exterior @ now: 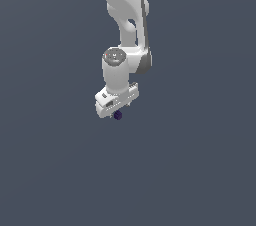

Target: Pick up the object and move it to a goal position.

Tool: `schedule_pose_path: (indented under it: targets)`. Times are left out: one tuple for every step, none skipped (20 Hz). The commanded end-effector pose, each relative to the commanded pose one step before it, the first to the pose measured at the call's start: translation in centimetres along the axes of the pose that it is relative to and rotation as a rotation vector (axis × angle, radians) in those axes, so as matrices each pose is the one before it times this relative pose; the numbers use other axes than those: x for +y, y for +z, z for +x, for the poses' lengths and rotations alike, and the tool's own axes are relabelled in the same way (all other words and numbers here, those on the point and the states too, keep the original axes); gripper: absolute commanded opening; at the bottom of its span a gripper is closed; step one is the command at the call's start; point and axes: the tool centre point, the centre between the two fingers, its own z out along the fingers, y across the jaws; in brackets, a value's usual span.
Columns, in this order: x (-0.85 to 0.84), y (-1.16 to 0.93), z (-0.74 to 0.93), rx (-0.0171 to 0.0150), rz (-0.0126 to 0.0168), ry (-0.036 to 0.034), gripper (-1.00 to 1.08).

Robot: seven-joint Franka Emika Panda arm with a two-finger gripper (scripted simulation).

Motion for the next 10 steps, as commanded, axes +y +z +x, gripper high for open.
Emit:
schedule_pose_path:
  targets:
    - [0.019,0.770,-0.633,-0.00371,0.00321,-0.04294,1.00]
    - [-0.005,0.256,-0.214,-0.00130,0.00125,-0.01360,1.00]
    - [-0.009,0.233,-0.195,-0.00115,0.00117,-0.01242,1.00]
    - [-0.012,0.210,-0.177,-0.00102,0.00109,-0.01124,1.00]
    - [-0.013,0.187,-0.158,-0.00089,0.00099,-0.01006,1.00]
    - [-0.014,0.165,-0.139,-0.00076,0.00089,-0.00889,1.00]
    - [-0.014,0.143,-0.120,-0.00065,0.00078,-0.00770,1.00]
    - [-0.013,0.120,-0.102,-0.00054,0.00067,-0.00651,1.00]
    - [-0.011,0.098,-0.083,-0.00043,0.00055,-0.00532,1.00]
    - [-0.010,0.077,-0.064,-0.00033,0.00044,-0.00416,1.00]
